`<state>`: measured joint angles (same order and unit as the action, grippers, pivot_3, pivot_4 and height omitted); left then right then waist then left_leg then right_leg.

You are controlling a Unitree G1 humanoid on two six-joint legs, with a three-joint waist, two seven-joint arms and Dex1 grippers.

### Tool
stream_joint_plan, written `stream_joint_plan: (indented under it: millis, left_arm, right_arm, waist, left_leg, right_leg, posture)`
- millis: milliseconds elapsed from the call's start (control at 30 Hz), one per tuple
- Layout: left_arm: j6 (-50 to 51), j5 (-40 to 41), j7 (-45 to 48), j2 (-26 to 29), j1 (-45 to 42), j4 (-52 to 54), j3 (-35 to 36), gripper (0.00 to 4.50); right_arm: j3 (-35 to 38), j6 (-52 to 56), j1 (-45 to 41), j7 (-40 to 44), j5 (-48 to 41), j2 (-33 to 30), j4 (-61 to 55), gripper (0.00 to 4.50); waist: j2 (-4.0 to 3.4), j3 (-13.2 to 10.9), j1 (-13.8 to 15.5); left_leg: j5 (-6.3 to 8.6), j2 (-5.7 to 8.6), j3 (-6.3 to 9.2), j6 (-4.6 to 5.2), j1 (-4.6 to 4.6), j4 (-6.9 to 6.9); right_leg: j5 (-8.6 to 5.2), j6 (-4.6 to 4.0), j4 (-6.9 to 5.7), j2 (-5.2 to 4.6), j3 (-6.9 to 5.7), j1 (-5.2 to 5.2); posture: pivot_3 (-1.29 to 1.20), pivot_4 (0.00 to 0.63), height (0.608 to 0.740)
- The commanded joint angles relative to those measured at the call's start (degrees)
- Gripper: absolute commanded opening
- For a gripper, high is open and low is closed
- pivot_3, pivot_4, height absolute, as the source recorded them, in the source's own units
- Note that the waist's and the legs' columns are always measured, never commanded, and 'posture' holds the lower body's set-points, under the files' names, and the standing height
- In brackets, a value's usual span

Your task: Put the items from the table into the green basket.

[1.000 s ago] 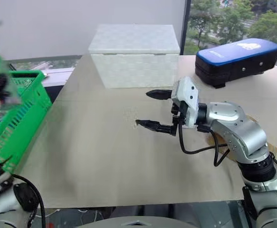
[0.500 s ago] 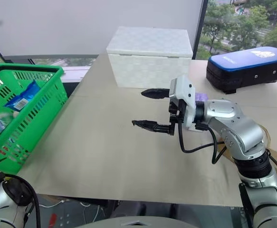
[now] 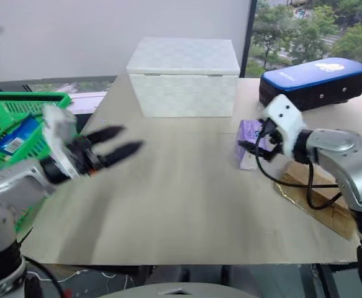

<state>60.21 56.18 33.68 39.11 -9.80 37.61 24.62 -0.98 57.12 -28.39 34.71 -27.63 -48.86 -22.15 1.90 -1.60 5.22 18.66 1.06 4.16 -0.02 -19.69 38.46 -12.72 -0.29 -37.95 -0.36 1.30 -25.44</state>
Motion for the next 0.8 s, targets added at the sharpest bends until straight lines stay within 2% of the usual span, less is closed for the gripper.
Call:
stream_joint_plan:
  millis: [33, 167, 233, 467, 667, 767, 800]
  left_arm:
    - [-2.3, 1.4, 1.6, 2.3, -1.0, 1.7, -1.4, 4.47]
    - [-4.3, 0.6, 3.5, 4.4, -1.5, 2.5, -4.8, 4.47]
    - [-4.6, 1.1, 3.1, 4.6, -1.9, 2.6, -5.6, 4.47]
    - [-5.0, 1.1, -0.1, 2.7, -6.1, 1.2, -10.3, 4.47]
    - [-6.4, 0.5, 0.7, 3.7, -5.0, 1.8, -10.4, 4.47]
    - [-6.7, 1.0, 0.3, 4.1, -4.0, 2.5, -9.8, 4.5]
    - [-6.8, 1.2, 0.1, 4.1, -3.6, 2.7, -9.6, 4.5]
  right_arm:
    - [2.8, 5.4, -3.5, -2.4, -1.0, 1.9, 1.6, 4.5]
    - [4.3, 9.8, -5.1, -4.5, -1.9, 6.5, 6.0, 4.5]
    - [4.7, 10.1, -5.4, -4.7, -2.1, 7.5, 7.1, 4.5]
    - [7.5, 14.5, -8.3, -5.5, -4.3, 11.6, 14.1, 4.5]
    - [4.4, 13.1, -13.8, -5.0, -2.2, 16.9, 27.8, 4.5]
    - [1.7, 9.9, -16.1, -4.1, 0.7, 18.2, 34.9, 3.63]
    - [0.6, 8.6, -16.4, -3.2, 1.6, 18.0, 36.2, 3.18]
  waist:
    - [-0.42, -0.2, -0.6]
    - [-0.81, -0.5, -1.5]
    - [-0.83, -0.5, -1.7]
    - [-0.83, -0.5, -1.7]
    - [-0.87, -0.5, -2.5]
    - [-0.87, -0.5, -2.8]
    - [-0.87, -0.5, -2.8]
  left_leg:
    - [0.02, -0.12, -0.07, 0.03, 0.05, 0.0]
    - [0.16, -0.21, -0.46, 0.28, 1.13, -0.12]
    - [0.17, -0.26, -0.48, 0.3, 1.37, -0.14]
    - [0.2, -0.25, -0.47, 0.35, 1.36, -0.12]
    - [0.2, -0.27, -0.56, 0.34, 1.4, -0.14]
    - [0.2, -0.27, -0.57, 0.34, 1.67, -0.14]
    - [0.2, -0.27, -0.59, 0.34, 1.68, -0.14]
  right_leg:
    - [0.05, -0.08, 0.04, 0.16, 0.05, 0.17]
    - [-0.13, -0.29, 0.12, 0.54, 0.03, 1.36]
    - [-0.17, -0.26, 0.16, 0.82, 0.1, 1.62]
    - [-0.17, -0.21, 0.23, 0.67, 0.16, 1.62]
    - [-0.17, -0.22, 0.18, 0.69, 0.25, 1.62]
    - [-0.17, -0.22, 0.18, 0.68, 0.26, 1.62]
    - [-0.17, -0.22, 0.18, 0.67, 0.28, 1.62]
  posture:
    - [0.11, 0.017, 0.74]
    - [0.11, 0.016, 0.74]
    - [0.13, 0.016, 0.74]
    - [0.1, 0.014, 0.74]
    - [0.12, 0.003, 0.74]
    - [0.14, 0.0, 0.74]
    - [0.14, 0.0, 0.74]
